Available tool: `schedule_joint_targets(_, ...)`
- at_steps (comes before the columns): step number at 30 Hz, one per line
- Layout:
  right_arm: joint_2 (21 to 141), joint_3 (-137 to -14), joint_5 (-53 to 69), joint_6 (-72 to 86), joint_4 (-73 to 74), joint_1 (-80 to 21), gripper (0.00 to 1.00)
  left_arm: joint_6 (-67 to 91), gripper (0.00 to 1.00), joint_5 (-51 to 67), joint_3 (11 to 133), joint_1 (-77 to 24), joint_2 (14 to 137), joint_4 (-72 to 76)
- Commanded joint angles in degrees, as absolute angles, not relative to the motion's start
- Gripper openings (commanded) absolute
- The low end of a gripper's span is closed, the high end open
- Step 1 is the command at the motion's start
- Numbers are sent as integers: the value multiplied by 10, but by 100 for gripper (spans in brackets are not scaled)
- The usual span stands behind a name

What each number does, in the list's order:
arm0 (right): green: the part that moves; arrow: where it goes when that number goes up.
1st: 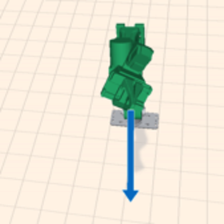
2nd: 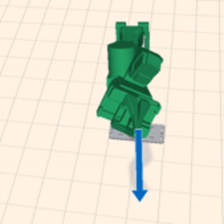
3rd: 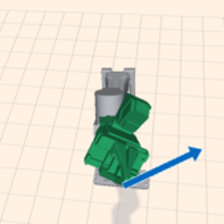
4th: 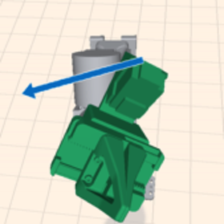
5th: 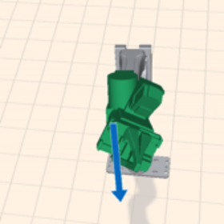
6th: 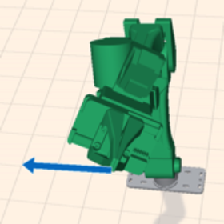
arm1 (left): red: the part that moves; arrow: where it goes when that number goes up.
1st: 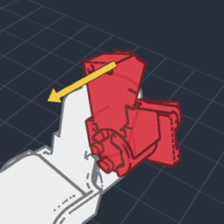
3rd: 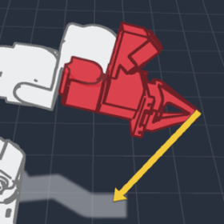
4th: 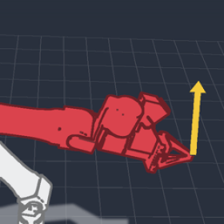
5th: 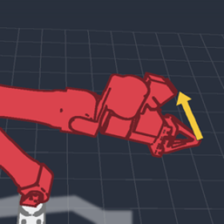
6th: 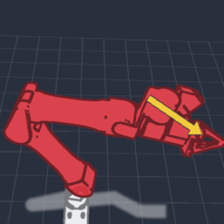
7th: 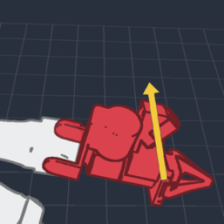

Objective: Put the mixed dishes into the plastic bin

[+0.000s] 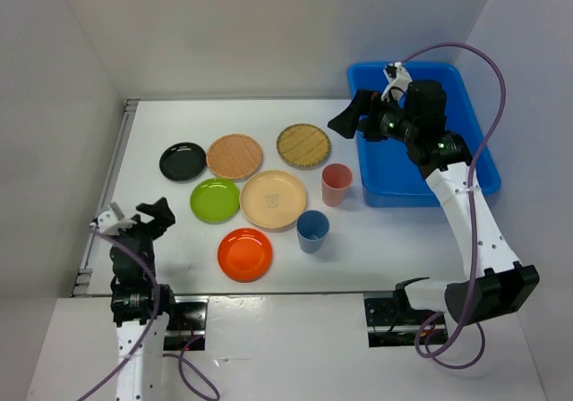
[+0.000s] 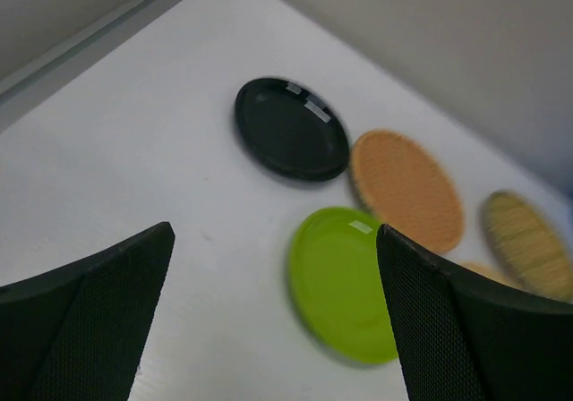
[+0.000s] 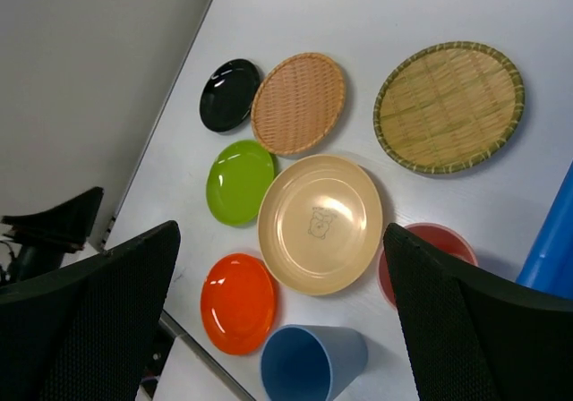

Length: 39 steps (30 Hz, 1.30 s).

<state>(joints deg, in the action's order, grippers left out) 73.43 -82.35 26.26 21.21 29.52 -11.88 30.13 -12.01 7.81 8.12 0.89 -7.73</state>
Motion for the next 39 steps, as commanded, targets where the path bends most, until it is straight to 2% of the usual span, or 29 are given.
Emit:
schedule_joint_targets(1, 694, -800, 266, 225, 258, -122, 99, 489, 100, -143, 176, 85, -63, -95)
schedule_joint_targets(3, 686, -780, 281, 240, 227, -127, 99, 562, 100, -155, 213, 85, -63, -125)
schedule_joint_targets(4, 679, -769, 290, 245, 216, -127, 99, 656, 100, -160, 223, 85, -63, -125)
schedule_joint_targets(7, 672, -744, 288, 266, 189, -153, 99, 773, 100, -132, 225, 85, -63, -35)
schedule_joint_targets(9, 672, -759, 268, 266, 203, -171, 99, 918, 100, -114, 192, 85, -63, 15)
schedule_joint_targets(10, 685, -768, 262, 266, 214, -171, 88, 952, 100, -79, 178, 85, -63, 42)
schedule_joint_targets(12, 692, -776, 262, 266, 229, -178, 72, 955, 100, -47, 155, 85, -63, 141)
schedule_joint_targets(13, 698, -781, 254, 266, 246, -185, 45, 944, 100, -26, 149, 85, -55, 148)
schedule_joint_targets(14, 707, -781, 254, 266, 257, -185, 27, 934, 100, -19, 161, 85, -55, 135)
schedule_joint_targets(15, 708, -781, 238, 260, 268, -191, 16, 916, 100, -12, 168, 85, -55, 128)
schedule_joint_targets(17, 722, -793, 213, 247, 309, -206, 0, 871, 100, 23, 189, 85, -55, 122)
schedule_joint_targets(19, 729, -801, 180, 216, 339, -211, 0, 846, 100, 53, 195, 85, -49, 140)
schedule_joint_targets(22, 748, -811, 172, 187, 402, -217, 13, 783, 100, 145, 229, 85, 15, 157)
schedule_joint_targets(24, 748, -811, 153, 179, 429, -230, 21, 668, 100, 223, 330, 85, 119, 112)
schedule_joint_targets(25, 748, -811, 140, 179, 438, -248, 33, 613, 100, 268, 380, 85, 165, 31)
schedule_joint_targets(26, 748, -811, 114, 173, 447, -257, 35, 515, 100, 344, 478, 85, 253, -20)
schedule_joint_targets(27, 748, -811, 98, 167, 468, -281, 35, 478, 100, 371, 513, 85, 287, -90)
schedule_joint_targets(28, 748, -811, 81, 167, 481, -293, 41, 459, 100, 418, 534, 85, 312, -102)
schedule_joint_targets(36, 766, -782, -19, 196, 555, -415, 48, 520, 100, 534, 490, 74, 368, -67)
schedule_joint_targets(39, 754, -777, 8, 218, 555, -437, 48, 543, 100, 570, 458, 69, 374, -72)
